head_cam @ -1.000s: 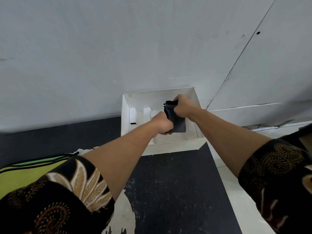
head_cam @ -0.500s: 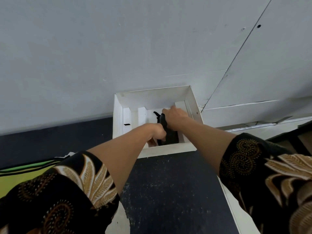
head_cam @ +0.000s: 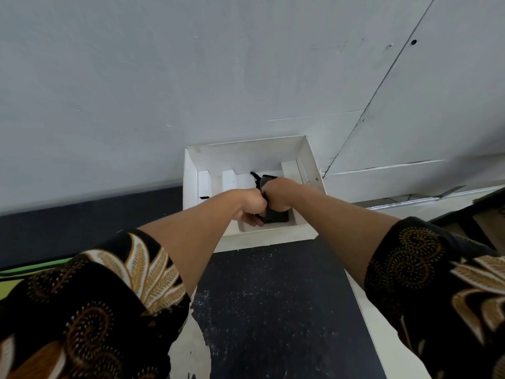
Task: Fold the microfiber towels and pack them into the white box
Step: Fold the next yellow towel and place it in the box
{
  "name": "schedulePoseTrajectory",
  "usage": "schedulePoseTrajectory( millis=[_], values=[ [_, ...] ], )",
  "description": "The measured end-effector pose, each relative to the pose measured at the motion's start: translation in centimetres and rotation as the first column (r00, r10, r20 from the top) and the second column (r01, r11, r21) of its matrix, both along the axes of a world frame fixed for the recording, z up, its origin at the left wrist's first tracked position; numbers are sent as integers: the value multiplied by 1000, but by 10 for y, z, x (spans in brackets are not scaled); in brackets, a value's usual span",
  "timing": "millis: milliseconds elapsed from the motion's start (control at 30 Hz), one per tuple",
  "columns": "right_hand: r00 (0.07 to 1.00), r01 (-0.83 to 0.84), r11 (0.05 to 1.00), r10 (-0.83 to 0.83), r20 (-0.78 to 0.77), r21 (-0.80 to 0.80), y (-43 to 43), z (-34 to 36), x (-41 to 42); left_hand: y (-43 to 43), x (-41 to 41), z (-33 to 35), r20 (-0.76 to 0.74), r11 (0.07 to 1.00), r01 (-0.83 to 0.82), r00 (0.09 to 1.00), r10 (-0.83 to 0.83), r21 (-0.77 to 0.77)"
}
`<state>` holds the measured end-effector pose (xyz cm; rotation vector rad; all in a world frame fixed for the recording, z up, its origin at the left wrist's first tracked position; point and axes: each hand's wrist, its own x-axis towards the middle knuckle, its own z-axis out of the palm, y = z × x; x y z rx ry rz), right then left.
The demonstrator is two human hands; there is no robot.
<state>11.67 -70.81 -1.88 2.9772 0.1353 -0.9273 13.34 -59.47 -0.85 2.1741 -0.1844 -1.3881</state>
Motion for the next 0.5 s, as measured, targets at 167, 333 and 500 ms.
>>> schedulePoseTrajectory(
  millis=[167, 333, 500],
  values=[
    [996, 82, 996, -82, 21, 29, 17, 17, -7, 26, 2, 28, 334, 964, 218, 907, -258, 153],
    [949, 171, 965, -216, 230, 200, 48, 46, -16, 77, -7, 64, 710, 953, 223, 636, -302, 205],
    [881, 170, 947, -270, 389, 274, 107, 73, -39, 152, -26, 89, 813, 943, 116, 480, -329, 313]
  ],
)
